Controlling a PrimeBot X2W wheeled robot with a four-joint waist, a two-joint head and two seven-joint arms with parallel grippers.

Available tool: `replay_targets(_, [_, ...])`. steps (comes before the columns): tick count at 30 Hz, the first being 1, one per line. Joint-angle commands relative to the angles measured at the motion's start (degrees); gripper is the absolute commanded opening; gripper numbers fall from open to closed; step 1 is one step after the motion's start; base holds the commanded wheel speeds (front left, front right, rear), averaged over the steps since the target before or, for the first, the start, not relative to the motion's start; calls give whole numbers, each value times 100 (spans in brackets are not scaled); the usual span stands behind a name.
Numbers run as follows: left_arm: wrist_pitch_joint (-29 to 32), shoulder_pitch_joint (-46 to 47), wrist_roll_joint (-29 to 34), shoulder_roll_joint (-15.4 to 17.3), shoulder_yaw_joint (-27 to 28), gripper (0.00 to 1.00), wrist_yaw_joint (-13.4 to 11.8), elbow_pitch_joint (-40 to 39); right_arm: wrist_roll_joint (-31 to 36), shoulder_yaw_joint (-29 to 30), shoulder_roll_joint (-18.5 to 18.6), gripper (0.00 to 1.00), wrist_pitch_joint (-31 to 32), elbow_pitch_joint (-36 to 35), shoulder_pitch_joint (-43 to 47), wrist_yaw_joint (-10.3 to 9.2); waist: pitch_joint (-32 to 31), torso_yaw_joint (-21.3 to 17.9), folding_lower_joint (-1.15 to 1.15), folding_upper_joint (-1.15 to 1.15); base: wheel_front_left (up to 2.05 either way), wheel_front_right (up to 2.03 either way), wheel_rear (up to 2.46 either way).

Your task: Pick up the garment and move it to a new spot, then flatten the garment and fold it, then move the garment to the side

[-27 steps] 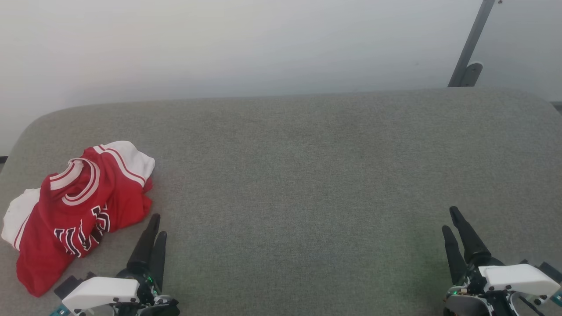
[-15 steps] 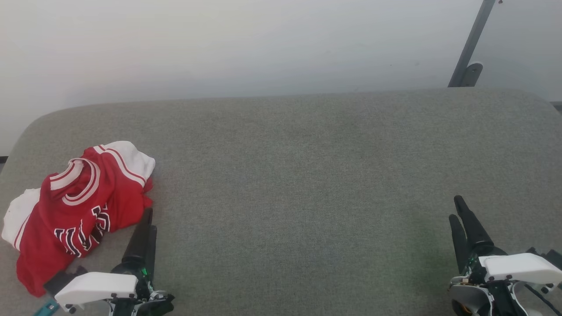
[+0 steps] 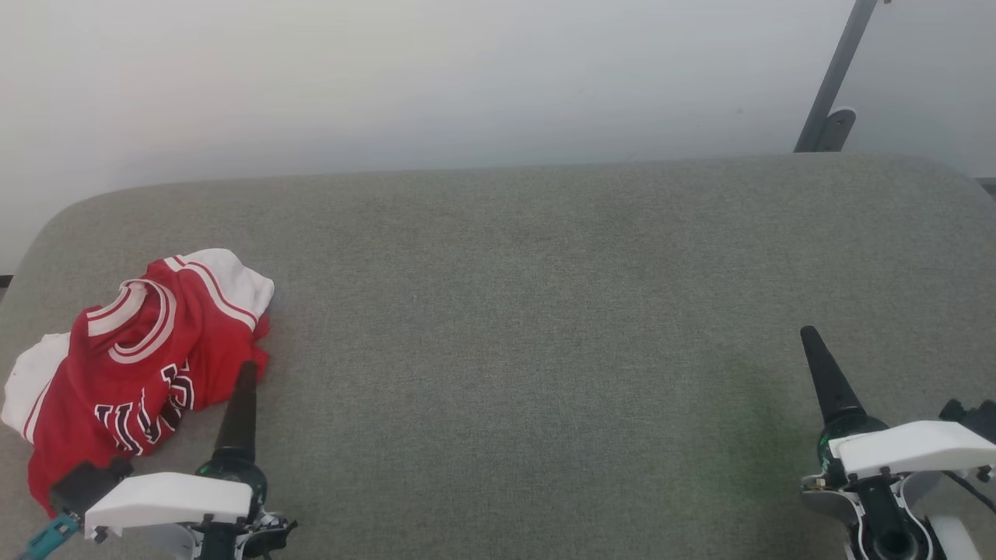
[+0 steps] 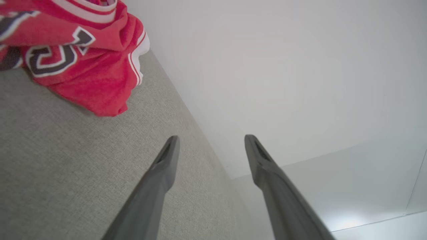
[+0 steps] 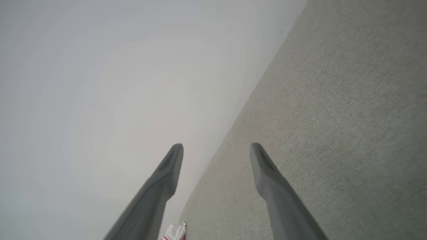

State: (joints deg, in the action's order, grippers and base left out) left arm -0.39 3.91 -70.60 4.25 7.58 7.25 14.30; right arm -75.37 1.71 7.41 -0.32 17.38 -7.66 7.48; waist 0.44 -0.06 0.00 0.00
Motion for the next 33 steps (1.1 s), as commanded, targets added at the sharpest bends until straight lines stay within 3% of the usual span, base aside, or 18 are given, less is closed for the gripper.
replay_targets(1, [-62, 186, 231, -8, 52, 100, 10, -127, 213, -38, 58, 100, -67, -45, -202, 1, 0, 0, 0, 0, 0, 0, 0])
replay_targets(20, [-469, 32, 2839, 65, 24, 100, -97, -547, 2636, -298, 322, 100, -477, 5, -448, 2, 59, 2, 0, 0, 0, 0, 0])
replay_targets(33, [-699, -76, 3912, 245, -225, 100, -351, -609, 3936, -261, 354, 100, -703, 33, -577, 2, 96, -14, 0, 0, 0, 0, 0])
